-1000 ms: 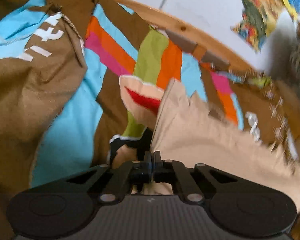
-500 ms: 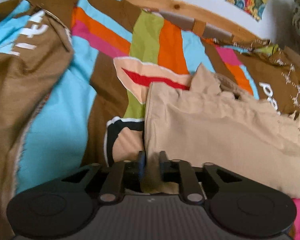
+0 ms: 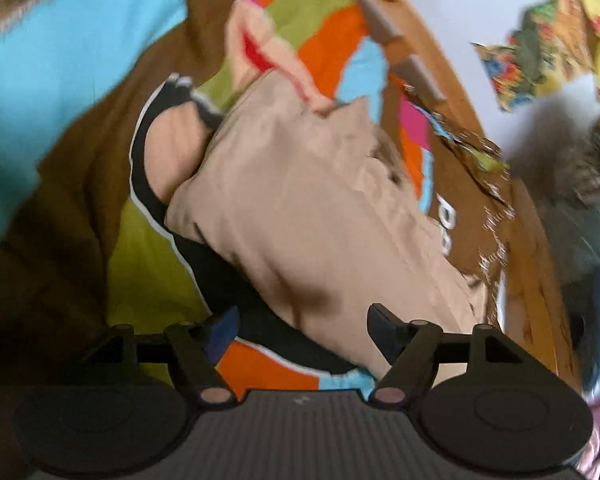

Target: Fold large clothes

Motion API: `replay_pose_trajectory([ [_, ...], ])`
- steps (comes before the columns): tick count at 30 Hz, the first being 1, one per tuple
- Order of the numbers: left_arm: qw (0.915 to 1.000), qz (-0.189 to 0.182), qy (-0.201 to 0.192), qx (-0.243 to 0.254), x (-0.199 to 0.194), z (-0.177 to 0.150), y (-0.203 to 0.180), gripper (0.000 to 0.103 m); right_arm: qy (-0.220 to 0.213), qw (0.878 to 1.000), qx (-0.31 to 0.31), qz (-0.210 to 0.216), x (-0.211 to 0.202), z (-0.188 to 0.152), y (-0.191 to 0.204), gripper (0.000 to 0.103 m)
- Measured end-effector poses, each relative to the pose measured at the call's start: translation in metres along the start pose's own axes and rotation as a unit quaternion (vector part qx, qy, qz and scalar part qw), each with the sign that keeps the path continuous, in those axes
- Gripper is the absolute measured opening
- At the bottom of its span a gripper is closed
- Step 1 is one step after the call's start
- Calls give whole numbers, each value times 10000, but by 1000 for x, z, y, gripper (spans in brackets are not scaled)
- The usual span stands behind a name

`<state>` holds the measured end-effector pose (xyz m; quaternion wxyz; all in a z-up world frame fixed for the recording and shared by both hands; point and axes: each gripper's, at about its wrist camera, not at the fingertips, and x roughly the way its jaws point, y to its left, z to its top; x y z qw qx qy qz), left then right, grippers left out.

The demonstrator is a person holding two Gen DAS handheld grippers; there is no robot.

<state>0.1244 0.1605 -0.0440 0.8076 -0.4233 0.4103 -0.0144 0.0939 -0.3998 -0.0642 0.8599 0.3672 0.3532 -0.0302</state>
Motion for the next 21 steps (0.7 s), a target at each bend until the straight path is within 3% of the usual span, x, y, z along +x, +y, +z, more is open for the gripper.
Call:
replay_pose_trajectory([
  [4,9987,298,-377,-185,7,6,1,66,-441,9952,824,292,-4,7,-20,67],
  [5,9978,343,-496,-280,6,8,2,61,-550,9939,900,317,-5,8,-22,65],
  [6,9968,418,-580,-355,4,10,3,49,-611,9927,985,343,-3,10,-24,61],
  [8,9956,506,-634,-468,4,15,7,34,-690,9909,1115,307,-3,11,-28,22],
  [9,9953,500,-683,-469,3,16,7,21,-696,9911,1089,320,-3,11,-28,21],
  [11,9950,482,-823,-305,-3,14,1,9,-866,9907,992,345,-12,10,-24,9],
  [18,9921,109,-1231,-220,-56,7,-16,3,-1325,9893,480,379,-69,4,3,5],
  [21,9932,443,-1063,191,-53,3,-16,3,-978,9938,534,6,-60,-3,-4,5],
])
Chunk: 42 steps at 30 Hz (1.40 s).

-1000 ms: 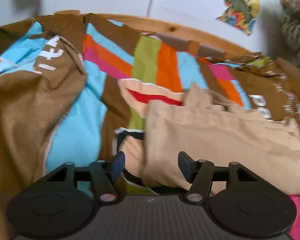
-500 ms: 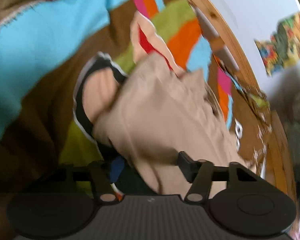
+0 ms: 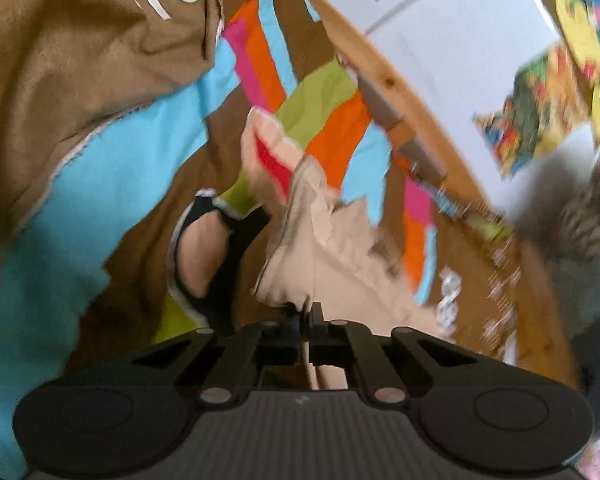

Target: Fold large clothes

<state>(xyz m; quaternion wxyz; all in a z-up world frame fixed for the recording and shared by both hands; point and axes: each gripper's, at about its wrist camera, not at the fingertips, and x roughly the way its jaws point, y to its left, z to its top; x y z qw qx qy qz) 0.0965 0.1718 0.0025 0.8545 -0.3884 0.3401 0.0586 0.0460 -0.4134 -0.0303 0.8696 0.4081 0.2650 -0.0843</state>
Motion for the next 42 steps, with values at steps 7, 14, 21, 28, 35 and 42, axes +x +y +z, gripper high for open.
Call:
replay_pose_trajectory([
  [7,9993,182,214,-265,18,-7,19,15,-59,9964,-618,-581,9,-5,8,38],
  [14,9996,-20,291,48,21,-20,18,73,-791,9400,-3269,-568,10,-49,81,60],
  [21,9981,38,419,457,37,-29,8,79,-1505,8408,-5181,-451,39,-96,139,68],
  [28,9977,118,294,595,35,-24,7,79,-564,8256,-5600,404,105,-112,189,78],
  [35,9982,253,267,484,30,-20,17,77,270,8071,-5893,247,179,-148,196,78],
  [42,9977,335,253,532,31,-20,14,77,57,8164,-5760,408,174,-156,178,78],
])
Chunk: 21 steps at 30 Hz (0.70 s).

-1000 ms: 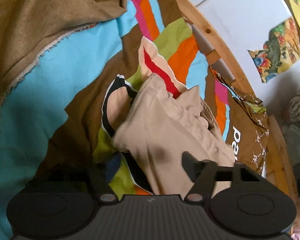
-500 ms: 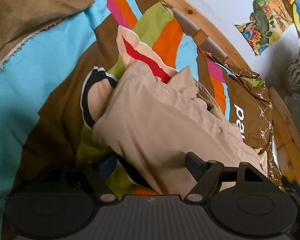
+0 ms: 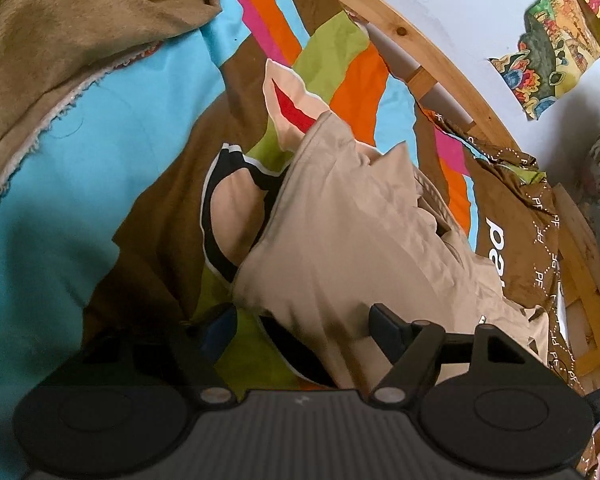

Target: Fold large clothes

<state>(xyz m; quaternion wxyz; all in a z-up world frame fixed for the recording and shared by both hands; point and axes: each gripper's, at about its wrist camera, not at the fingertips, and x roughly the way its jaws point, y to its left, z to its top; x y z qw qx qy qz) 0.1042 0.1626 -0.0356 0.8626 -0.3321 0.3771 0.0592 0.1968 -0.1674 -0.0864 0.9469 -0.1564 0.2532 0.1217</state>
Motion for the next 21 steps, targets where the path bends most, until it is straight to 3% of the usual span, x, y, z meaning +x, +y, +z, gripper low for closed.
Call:
replay_pose_trajectory([
  [4,10000,-21,19,55,-1,-2,-4,77,-119,9992,346,147,-49,10,-19,81],
  [7,10000,10,-8,77,-1,-3,-5,77,147,9996,176,132,-71,5,-17,82],
  [11,9999,111,-42,113,0,-3,-8,77,191,9997,-129,-60,-71,-24,2,82],
  [14,9996,212,-90,137,-1,-3,-10,77,-47,9984,-514,-213,-61,-40,15,82],
  [21,9993,297,-90,197,-1,-2,-11,77,-117,9991,-365,-161,-61,-43,11,82],
])
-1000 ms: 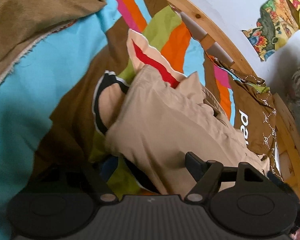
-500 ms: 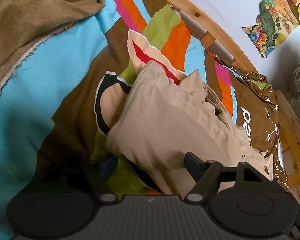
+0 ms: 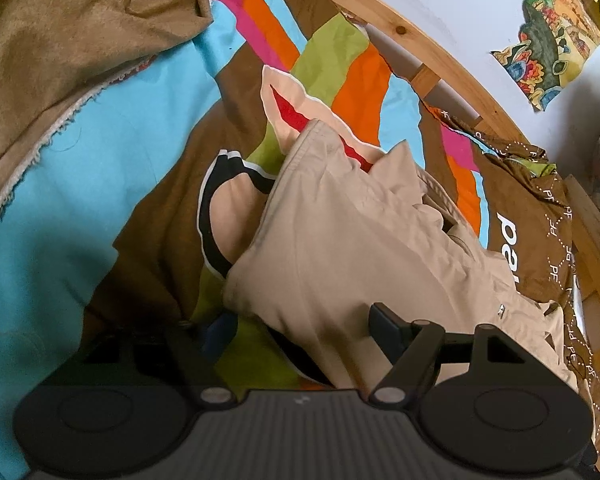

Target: Fold large clothes

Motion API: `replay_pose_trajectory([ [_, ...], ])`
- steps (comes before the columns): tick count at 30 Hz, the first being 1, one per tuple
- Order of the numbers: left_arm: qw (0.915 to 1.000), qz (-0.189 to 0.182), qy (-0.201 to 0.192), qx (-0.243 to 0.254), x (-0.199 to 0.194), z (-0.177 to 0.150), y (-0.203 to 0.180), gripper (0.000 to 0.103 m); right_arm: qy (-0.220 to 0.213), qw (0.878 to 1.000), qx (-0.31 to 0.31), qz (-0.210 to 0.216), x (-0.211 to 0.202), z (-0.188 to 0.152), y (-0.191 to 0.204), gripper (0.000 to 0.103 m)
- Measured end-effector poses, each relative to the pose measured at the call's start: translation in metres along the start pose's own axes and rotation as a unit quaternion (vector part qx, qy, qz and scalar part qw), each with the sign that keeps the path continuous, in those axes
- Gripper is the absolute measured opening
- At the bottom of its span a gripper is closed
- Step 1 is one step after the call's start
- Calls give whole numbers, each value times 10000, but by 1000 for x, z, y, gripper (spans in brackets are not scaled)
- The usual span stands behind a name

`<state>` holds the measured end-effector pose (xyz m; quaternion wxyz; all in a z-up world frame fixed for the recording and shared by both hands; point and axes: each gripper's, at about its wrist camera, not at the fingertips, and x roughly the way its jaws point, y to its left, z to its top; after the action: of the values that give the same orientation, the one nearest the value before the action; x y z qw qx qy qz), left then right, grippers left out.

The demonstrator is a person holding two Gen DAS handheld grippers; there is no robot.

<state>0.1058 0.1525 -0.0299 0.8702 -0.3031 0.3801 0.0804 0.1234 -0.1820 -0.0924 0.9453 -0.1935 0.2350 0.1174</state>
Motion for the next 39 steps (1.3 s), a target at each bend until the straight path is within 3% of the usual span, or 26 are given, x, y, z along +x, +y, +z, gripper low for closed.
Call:
replay_pose_trajectory([
  [10,9994,273,-183,-56,2,0,-4,74,-53,9999,124,26,0,-2,-3,83],
  [18,9965,597,-581,-52,-10,0,-9,33,-82,9998,202,28,1,-3,-6,86],
  [22,9916,652,-926,619,-22,-4,-30,19,-71,9996,255,48,1,-3,-8,86],
  [25,9808,598,-1254,1372,-33,-8,-57,11,-66,9994,319,62,1,-4,-9,87],
  [30,9696,-151,-1522,1912,-56,3,-109,7,-67,9973,697,217,0,-2,-22,87],
  [33,9591,-648,-1545,2281,-68,10,-150,7,-122,9902,1330,396,-8,7,-45,82],
  [36,9471,-1182,-1346,2662,-72,15,-198,7,-318,9734,2257,225,-30,20,-86,82],
  [39,9278,-1505,-1044,3251,-67,5,-252,7,-561,9441,3237,282,-58,23,-134,82],
])
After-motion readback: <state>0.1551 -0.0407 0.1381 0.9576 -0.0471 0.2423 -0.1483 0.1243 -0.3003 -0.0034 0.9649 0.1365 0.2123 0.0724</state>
